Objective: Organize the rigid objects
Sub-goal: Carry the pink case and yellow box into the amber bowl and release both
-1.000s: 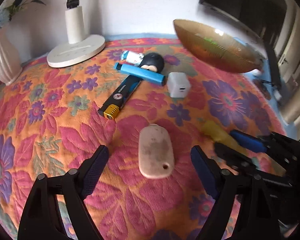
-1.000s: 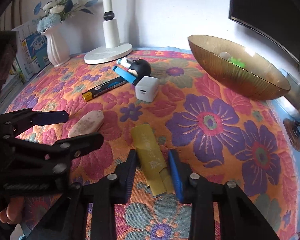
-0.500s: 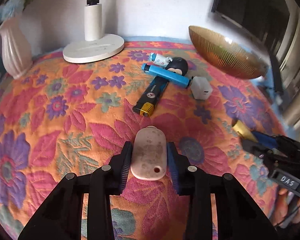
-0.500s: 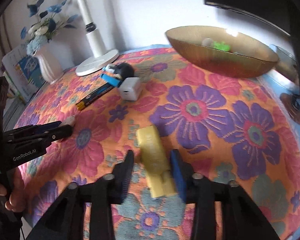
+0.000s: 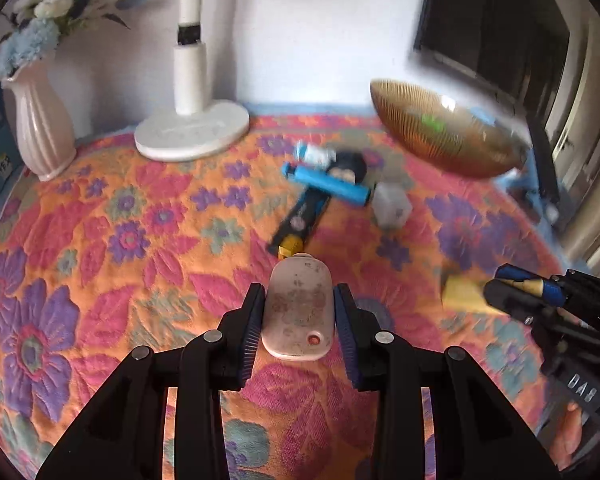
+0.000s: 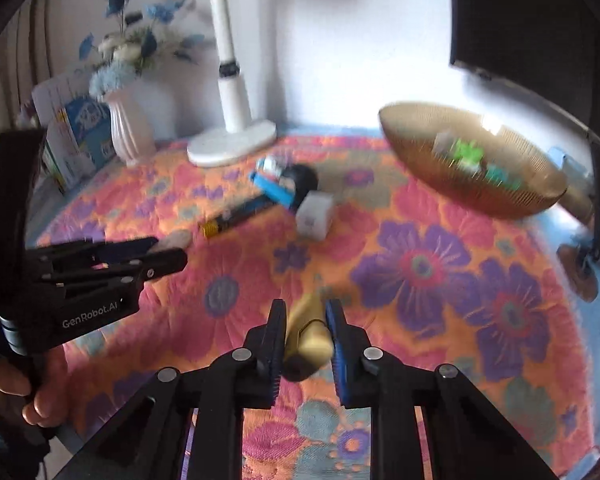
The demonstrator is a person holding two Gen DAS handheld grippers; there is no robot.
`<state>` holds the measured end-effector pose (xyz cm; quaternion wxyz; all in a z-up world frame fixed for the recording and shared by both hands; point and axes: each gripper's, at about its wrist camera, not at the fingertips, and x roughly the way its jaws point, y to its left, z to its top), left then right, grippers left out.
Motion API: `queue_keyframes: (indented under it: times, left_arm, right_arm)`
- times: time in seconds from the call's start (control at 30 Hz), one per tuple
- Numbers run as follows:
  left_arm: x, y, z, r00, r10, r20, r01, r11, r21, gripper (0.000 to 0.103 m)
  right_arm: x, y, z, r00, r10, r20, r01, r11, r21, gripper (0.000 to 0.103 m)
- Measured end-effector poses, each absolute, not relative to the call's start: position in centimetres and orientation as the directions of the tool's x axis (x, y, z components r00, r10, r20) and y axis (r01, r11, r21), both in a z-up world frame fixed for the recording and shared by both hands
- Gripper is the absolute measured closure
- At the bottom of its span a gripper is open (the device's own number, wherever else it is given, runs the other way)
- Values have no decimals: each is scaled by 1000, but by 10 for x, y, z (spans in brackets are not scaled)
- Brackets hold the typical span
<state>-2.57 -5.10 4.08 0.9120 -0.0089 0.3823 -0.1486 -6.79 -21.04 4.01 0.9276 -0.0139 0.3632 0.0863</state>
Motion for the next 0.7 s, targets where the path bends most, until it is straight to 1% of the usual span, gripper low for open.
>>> queue_keyframes:
  times: [0.17,0.27,0.37,0.43,0.47,0.5,0.53,0.57,0.63,0.67,0.7]
  left_arm:
    - [-19,-63,65,707,-262,-656,285,956,-74,71]
    - [-9,-73,75,714,-262,-649,294,954,-62,71]
    - [1,-82,85,715,-279,-641,318,946,-57,71]
    - [6,-90,89,719,-278,-637,330,943,-40,71]
    - [7,-94,90,718,-280,-638,334,942,-38,71]
    - [9,-96,90,716,-285,-638,338,940,-40,71]
    - [8,-97,90,714,-289,-638,341,939,-44,71]
    - [9,-97,88,713,-291,-638,342,939,-46,71]
    - [10,-98,83,705,-292,-646,340,939,-53,71]
    - [10,-98,81,702,-290,-650,338,940,-54,71]
    - [10,-97,78,698,-289,-655,337,940,-56,71]
  right_arm:
    - [-68,-236,69,771,143,-620,-126,989,72,85]
    - [-59,-253,75,781,121,-613,-90,993,82,85]
    - [-53,-276,81,781,137,-610,-67,988,137,85]
    - [-50,-288,84,770,176,-613,-79,980,182,85]
    - [-48,-291,82,745,229,-627,-114,969,219,81]
    - [-45,-291,77,704,289,-648,-152,954,260,67]
    - [-42,-288,68,641,350,-684,-188,935,302,57]
    - [-42,-283,60,604,373,-704,-207,927,313,49]
    - [-49,-268,44,561,380,-735,-258,924,281,49]
    - [-52,-256,34,539,354,-764,-279,931,235,49]
    - [-53,-250,28,528,334,-781,-290,935,204,51]
